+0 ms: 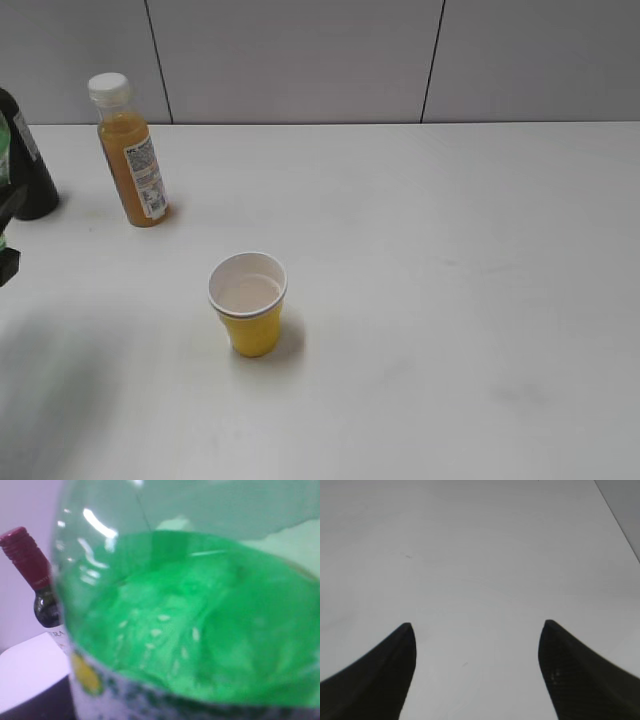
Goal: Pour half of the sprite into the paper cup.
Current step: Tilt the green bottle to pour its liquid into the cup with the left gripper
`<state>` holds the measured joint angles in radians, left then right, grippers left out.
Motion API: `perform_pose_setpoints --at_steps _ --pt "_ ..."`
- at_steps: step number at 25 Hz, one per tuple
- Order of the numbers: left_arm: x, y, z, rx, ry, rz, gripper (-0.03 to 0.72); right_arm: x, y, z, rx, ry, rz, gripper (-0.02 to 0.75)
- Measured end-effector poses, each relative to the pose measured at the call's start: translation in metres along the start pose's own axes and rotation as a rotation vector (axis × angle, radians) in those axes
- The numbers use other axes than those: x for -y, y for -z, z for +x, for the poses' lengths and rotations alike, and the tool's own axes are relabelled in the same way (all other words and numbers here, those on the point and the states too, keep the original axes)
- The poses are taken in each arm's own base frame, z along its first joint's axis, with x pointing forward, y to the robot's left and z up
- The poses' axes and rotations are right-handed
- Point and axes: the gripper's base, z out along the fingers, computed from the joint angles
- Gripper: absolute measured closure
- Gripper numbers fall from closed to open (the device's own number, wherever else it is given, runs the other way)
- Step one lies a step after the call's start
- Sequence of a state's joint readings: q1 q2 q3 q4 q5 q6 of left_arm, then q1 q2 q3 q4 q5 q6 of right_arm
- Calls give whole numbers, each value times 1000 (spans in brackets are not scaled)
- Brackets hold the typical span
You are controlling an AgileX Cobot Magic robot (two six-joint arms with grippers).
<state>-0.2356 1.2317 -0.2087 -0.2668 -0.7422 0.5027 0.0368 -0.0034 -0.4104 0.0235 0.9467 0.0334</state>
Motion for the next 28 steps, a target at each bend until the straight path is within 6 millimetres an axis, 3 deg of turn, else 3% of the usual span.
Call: perform_pose_setpoints --at_steps 28 --pt "10 -15 6 -82 -219 35 237 0 0 0 0 0 0 165"
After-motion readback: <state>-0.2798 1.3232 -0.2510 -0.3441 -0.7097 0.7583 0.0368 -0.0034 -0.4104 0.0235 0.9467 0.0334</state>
